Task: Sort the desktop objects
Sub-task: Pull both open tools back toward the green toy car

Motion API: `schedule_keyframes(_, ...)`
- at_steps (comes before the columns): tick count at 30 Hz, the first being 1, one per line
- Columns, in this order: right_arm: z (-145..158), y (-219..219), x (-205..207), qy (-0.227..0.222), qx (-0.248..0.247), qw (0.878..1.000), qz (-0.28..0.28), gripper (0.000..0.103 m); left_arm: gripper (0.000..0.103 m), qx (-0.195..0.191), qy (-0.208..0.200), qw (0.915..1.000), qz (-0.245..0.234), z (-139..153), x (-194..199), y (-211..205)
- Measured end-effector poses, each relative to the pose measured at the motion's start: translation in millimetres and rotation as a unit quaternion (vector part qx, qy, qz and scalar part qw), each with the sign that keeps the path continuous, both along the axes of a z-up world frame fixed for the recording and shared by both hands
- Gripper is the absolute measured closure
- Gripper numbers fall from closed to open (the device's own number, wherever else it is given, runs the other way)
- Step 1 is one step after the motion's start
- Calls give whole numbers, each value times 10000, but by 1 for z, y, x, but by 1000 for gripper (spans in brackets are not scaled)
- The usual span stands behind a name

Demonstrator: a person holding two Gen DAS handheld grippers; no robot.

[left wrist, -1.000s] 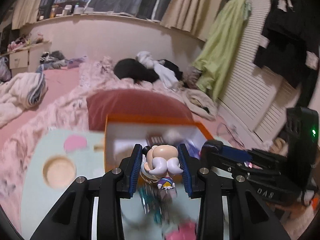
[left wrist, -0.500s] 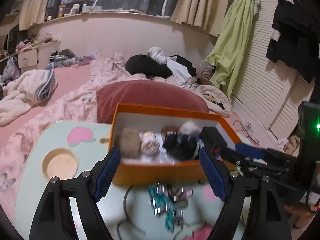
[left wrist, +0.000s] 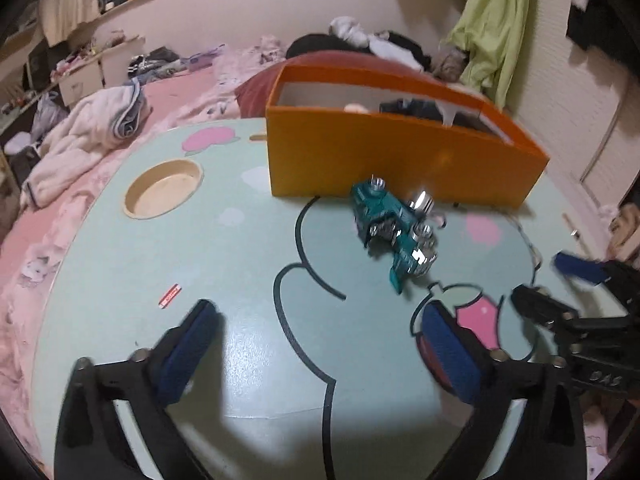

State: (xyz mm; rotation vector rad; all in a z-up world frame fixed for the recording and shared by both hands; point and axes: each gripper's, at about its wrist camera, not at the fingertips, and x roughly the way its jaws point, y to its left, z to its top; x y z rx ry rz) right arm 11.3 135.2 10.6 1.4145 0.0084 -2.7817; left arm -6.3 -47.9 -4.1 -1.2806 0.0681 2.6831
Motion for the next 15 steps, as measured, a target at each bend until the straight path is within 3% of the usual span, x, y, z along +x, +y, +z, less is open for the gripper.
schedule_keyframes(1,-1,2,1,11,-11,10000,-69,18,0,-168,9,9999,-27,-2,1,4)
schedule_keyframes(8,-2,2,1,1,5,10000,3,10,0,-136,51,9999,-76,-2,2,3)
schedule_keyframes(15,-3,0,0,-13,-2,10000,45,8,0,-141,53,9999,-80,-3,2,3)
